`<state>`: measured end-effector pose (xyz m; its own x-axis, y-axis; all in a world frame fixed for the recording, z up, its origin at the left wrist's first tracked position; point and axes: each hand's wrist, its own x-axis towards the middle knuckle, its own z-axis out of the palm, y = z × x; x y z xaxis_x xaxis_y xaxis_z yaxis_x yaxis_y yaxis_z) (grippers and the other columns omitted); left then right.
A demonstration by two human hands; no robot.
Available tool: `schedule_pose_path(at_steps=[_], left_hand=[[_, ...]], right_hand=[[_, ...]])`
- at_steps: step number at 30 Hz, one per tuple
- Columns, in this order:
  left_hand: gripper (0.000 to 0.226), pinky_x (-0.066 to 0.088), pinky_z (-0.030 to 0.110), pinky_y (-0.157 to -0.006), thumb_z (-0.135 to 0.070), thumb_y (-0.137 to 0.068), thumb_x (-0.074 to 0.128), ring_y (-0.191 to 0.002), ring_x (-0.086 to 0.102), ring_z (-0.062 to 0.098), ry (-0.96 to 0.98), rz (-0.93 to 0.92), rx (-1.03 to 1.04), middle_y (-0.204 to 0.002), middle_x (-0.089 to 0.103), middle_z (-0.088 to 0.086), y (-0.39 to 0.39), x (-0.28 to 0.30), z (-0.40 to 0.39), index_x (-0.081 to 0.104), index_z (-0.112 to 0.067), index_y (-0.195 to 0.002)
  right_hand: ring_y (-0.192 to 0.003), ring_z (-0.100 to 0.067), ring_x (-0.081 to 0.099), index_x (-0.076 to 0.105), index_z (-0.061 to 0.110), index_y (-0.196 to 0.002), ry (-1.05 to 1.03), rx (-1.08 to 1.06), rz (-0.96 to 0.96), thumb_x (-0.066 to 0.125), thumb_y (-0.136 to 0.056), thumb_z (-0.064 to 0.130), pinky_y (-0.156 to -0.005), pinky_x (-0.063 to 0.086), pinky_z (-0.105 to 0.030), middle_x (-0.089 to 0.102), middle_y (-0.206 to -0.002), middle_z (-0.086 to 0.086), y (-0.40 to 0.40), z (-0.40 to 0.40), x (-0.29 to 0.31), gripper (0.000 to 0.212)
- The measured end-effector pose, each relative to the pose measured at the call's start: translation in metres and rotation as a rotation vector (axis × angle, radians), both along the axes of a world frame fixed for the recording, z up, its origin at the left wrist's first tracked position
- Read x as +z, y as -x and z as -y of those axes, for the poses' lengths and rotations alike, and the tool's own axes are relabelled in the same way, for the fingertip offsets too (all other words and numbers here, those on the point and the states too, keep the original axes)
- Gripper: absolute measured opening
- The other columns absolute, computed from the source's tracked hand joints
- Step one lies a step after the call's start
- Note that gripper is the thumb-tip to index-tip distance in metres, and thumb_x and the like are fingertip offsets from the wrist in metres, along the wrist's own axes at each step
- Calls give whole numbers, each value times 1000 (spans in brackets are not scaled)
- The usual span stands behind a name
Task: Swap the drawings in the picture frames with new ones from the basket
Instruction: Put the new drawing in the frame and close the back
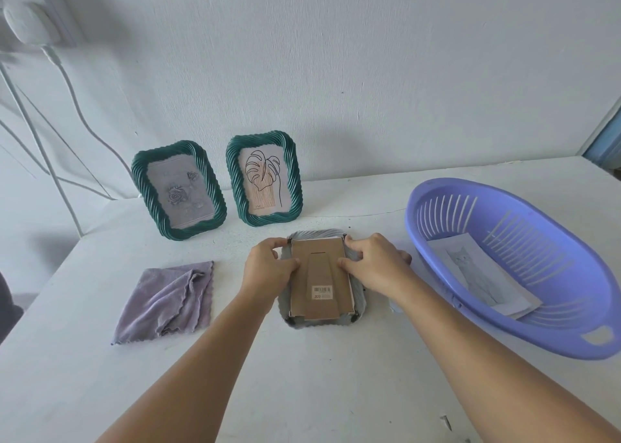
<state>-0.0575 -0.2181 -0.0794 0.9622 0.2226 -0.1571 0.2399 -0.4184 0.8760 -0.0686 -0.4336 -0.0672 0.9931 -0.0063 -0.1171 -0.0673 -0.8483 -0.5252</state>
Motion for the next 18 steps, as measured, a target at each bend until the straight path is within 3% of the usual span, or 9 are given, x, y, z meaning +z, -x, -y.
schedule_pose_path(at_steps=[6, 9, 14, 16, 18], left_hand=[[35, 43, 25, -61, -16, -87, 76, -83, 52, 4, -29, -8, -10, -98, 54, -6, 2, 1, 4, 64, -25, -119], [44, 44, 29, -61, -21, -88, 76, -79, 54, 13, -2, -11, -2, -92, 53, -1, 4, 0, 3, 54, -26, -125], [54, 42, 28, -61, -19, -91, 73, -77, 54, 13, -31, 11, -55, -89, 54, 0, 3, 0, 1, 56, -29, -141], [53, 48, 29, -67, -17, -92, 71, -81, 58, 15, -19, 15, -83, -96, 64, 2, 4, 0, 1, 58, -28, -143], [53, 55, 35, -89, -16, -94, 68, -101, 64, 20, -12, 3, -106, -120, 69, 5, 5, -1, 2, 56, -25, -145]], right_hand=[[-119, -22, 57, 51, 46, -144, -12, 2, 5, 59, -92, 57, -96, 35, -40, 60, -118, -3, 0, 1, 0, 54], [-120, -21, 57, 52, 48, -143, -24, -5, 17, 60, -91, 58, -91, 33, -38, 60, -118, -1, 0, 2, -1, 53], [-125, -21, 56, 50, 47, -144, -28, -12, 12, 60, -91, 59, -90, 28, -37, 59, -127, -1, 1, 2, -1, 56], [-127, -21, 55, 50, 46, -145, -25, -15, 11, 60, -92, 59, -90, 28, -37, 56, -131, -1, 1, 2, -1, 55], [-126, -21, 55, 50, 46, -145, -26, -12, 5, 59, -92, 59, -92, 29, -37, 57, -129, -1, 1, 2, 0, 55]])
